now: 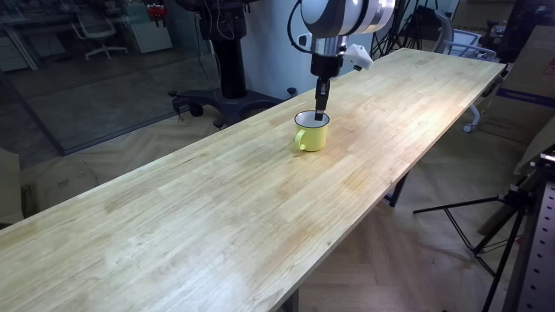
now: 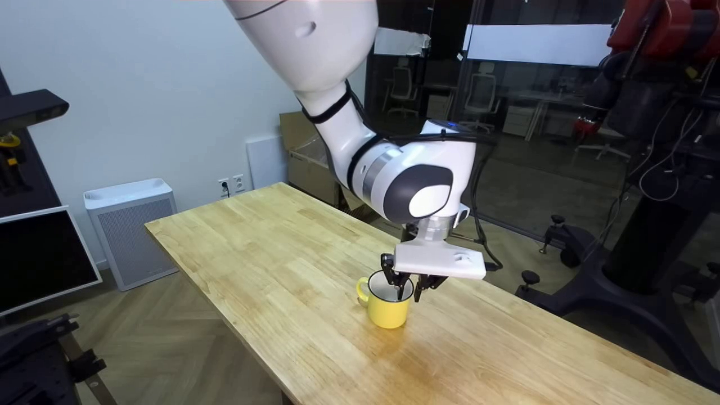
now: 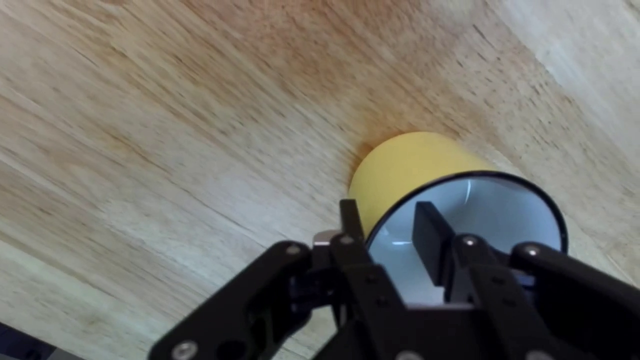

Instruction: Move the cup to the left

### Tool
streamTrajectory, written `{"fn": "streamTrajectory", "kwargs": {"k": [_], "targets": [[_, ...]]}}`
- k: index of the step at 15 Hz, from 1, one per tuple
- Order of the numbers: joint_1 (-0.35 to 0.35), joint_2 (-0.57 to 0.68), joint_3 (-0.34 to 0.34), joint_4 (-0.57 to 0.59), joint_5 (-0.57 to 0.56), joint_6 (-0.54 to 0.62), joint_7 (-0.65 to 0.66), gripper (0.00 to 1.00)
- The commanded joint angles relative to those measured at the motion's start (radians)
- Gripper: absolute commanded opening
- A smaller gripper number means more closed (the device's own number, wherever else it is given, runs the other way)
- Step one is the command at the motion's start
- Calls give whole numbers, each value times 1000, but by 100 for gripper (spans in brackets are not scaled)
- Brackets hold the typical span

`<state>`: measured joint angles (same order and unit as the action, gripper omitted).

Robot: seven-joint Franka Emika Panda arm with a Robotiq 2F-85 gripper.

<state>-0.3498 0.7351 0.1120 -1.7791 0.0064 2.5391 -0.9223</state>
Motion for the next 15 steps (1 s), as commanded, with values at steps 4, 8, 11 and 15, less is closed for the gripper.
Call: {"fn": "streamTrajectory", "kwargs": {"k": [4,8,11,15], "targets": [[14,22,1,68,18,-68,-13,0],[24,52,16,134,34,-152,-32,1],[31,96,24,217,42,-241,-62,2],[19,165,45,330,94,-343,-132,2]]}}
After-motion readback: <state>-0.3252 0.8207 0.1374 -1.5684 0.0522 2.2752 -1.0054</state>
